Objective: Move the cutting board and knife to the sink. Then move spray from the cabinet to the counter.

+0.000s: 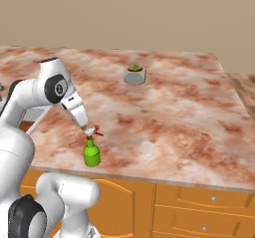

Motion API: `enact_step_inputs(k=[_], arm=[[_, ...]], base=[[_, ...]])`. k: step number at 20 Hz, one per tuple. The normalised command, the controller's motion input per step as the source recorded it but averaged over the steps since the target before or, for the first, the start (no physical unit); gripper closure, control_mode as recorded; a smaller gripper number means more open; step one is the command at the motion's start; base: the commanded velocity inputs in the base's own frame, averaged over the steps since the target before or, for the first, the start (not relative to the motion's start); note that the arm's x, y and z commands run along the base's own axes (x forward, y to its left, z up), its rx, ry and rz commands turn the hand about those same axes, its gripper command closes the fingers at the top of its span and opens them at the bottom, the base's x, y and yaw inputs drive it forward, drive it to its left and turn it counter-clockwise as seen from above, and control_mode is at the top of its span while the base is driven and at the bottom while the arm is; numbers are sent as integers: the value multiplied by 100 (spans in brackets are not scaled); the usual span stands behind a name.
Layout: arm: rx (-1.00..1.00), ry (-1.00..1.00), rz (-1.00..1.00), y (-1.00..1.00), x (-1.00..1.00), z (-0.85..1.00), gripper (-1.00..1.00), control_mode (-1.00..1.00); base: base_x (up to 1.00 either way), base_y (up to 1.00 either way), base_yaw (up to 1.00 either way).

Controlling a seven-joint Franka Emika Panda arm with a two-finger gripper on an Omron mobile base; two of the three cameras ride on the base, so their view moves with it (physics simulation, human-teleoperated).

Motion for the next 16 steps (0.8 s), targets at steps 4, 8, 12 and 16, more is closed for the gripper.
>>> enact_step_inputs(k=[4,8,12,16], arm=[[-1,14,35,7,-39,0,-100,-100],[-2,7,44,18,-71,-5,-100,-100],[4,-7,43,7,-95,-43,-100,-100],[12,-32,40,5,-97,-41,-100,-100]], base=[[0,0,0],[0,0,0],[0,0,0],[0,0,0]])
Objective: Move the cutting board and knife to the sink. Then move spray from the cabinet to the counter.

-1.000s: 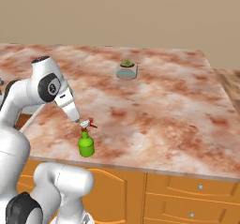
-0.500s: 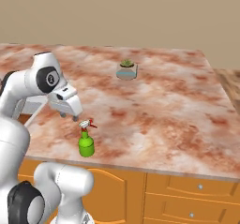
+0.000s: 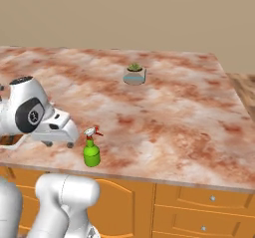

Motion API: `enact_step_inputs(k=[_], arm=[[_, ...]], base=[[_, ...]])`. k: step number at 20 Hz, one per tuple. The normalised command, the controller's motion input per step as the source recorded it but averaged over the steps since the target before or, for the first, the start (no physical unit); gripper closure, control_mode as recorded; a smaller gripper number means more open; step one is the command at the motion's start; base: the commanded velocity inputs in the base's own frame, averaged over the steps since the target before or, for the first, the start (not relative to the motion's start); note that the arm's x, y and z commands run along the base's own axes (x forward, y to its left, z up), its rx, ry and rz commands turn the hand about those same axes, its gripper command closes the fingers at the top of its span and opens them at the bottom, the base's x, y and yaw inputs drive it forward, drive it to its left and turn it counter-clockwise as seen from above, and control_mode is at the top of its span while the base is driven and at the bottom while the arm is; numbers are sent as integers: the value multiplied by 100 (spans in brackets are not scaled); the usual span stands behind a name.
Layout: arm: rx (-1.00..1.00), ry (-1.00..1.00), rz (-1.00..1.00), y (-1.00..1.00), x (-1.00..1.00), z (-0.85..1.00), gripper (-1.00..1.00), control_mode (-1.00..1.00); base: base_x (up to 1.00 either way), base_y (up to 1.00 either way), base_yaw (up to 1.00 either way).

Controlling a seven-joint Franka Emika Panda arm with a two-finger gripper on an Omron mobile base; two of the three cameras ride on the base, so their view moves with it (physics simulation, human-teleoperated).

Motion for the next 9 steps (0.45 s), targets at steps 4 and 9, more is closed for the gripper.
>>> enact_step_inputs(k=[4,9], arm=[[11,-37,29,0,-38,-53,-100,-100],[5,-24,25,34,21,-18,-100,-100]], base=[[0,0,0],[0,0,0]])
